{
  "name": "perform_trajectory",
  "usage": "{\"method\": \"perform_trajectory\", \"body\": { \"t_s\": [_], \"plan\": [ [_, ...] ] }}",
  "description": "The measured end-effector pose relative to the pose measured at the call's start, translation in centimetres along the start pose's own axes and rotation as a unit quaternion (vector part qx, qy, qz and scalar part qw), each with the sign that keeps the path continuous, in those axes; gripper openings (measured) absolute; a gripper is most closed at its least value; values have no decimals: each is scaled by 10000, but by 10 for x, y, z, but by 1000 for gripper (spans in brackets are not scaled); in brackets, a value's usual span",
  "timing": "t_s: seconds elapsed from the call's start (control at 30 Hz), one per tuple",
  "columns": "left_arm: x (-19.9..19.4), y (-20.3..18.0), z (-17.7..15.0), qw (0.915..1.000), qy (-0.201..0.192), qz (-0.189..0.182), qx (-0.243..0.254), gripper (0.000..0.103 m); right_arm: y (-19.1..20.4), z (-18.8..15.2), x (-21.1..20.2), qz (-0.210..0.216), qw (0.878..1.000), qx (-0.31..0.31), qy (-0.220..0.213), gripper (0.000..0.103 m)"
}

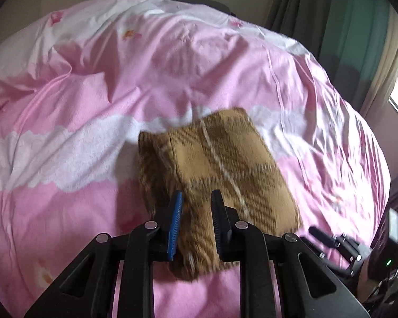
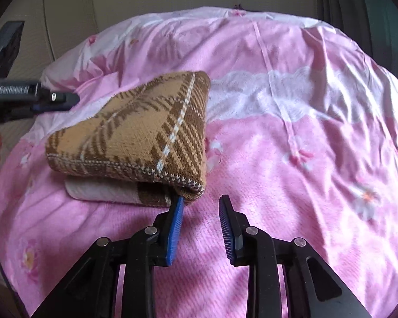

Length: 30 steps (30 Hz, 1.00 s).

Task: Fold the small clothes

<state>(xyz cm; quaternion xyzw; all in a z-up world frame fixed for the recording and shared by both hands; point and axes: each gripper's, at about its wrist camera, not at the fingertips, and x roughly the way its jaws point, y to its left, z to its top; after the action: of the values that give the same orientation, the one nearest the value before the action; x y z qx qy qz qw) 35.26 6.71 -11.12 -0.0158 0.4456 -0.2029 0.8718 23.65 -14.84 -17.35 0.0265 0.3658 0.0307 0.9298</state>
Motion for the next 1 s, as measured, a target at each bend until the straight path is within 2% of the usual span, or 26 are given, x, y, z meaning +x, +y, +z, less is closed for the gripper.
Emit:
{"method": "perform_trajectory", "body": {
  "t_s": [0.07, 0.17, 0.27, 0.4, 0.87, 1.0],
  "plan": [
    [7, 1, -7, 9998, 160, 30, -93, 22, -2, 2, -3, 12, 10000, 22, -10, 28],
    [17, 10, -17, 9986, 302, -207, -391, 22, -6, 5, -6, 63, 10000, 75, 1, 28],
    [23, 18, -20, 9962, 371, -421, -671, 22, -8, 5, -8, 41, 10000, 53, -19, 28],
    [24, 22, -29, 9948, 417, -459, -810, 22, -12, 5, -8, 40, 10000, 87, -15, 28],
    [25, 23, -45, 9918, 32, -586, -1138, 22, -7, 0, -8, 71, 10000, -16, -31, 28],
    [23, 24, -49, 9922, -102, -459, -1151, 17, -9, 1, -8, 54, 10000, 35, -25, 28]
  ]
}}
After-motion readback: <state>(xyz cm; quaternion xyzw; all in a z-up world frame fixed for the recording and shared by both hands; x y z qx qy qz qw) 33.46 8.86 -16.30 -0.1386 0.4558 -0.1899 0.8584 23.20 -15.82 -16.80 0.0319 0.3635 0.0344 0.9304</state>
